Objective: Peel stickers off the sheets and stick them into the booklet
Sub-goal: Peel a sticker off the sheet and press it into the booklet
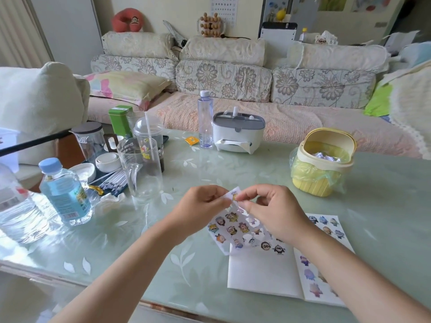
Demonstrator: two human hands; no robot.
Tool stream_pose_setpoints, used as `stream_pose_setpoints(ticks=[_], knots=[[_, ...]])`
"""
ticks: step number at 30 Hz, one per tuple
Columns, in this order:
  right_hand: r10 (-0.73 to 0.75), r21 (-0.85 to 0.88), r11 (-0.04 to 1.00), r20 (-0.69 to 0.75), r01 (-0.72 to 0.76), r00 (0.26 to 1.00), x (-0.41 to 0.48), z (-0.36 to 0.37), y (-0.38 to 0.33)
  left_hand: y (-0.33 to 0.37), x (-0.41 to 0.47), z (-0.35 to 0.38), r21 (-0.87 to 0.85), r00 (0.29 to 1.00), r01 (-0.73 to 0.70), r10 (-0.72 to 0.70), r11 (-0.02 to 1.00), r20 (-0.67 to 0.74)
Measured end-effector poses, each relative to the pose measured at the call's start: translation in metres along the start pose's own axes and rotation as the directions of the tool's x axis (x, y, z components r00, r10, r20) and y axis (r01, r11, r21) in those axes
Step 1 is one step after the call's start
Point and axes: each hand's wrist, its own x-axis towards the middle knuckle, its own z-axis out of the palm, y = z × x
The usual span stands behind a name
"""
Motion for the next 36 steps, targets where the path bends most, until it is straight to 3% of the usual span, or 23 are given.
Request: stream_pose_setpoints(ticks=[4, 7, 10, 17, 21, 24, 27, 31, 36], knots=[[-0.032, 0.004, 0.999, -0.04, 0.032, 0.999, 0.0, -0.005, 0.0, 0.009, -0.001, 0.002, -0.087, 0.997, 0.071, -0.067, 0.994, 0.041], [-0.203, -0.141, 0.971, -0.062, 0.193, 0.977, 0.001, -0.008, 0.001, 0.014, -0.001, 0.003, -0.121, 0.994, 0.106, -0.101, 0.987, 0.045], [-0.384, -0.349, 0.868, -0.023, 0.352, 0.923, -0.001, -0.011, 0.0, 0.018, -0.003, 0.003, -0.119, 0.993, 0.104, -0.097, 0.987, 0.064], [-0.591, -0.661, 0.576, 0.068, 0.48, 0.803, 0.001, -0.018, -0.003, 0.021, -0.004, 0.008, -0.05, 0.995, 0.088, -0.086, 0.995, 0.054], [-0.657, -0.728, 0.482, 0.066, 0.487, 0.751, 0.001, -0.016, -0.001, 0.02, -0.003, 0.013, -0.038, 0.999, 0.053, -0.053, 0.998, -0.004], [-0.719, -0.824, 0.319, 0.111, 0.468, 0.686, 0.004, -0.013, 0.001, 0.023, -0.002, 0.016, -0.047, 0.996, 0.075, -0.078, 0.996, -0.05], [-0.723, -0.867, 0.213, 0.17, 0.45, 0.67, 0.006, -0.012, 0.006, 0.026, -0.001, 0.013, -0.063, 0.994, 0.111, -0.112, 0.992, -0.006], [-0.747, -0.873, 0.172, 0.187, 0.457, 0.638, 0.008, -0.011, 0.008, 0.029, -0.002, 0.009, -0.042, 0.991, 0.127, -0.125, 0.991, 0.038], [-0.757, -0.846, 0.146, 0.239, 0.513, 0.609, 0.006, -0.006, 0.008, 0.026, 0.0, 0.003, 0.1, 0.978, 0.192, -0.199, 0.976, 0.064]])
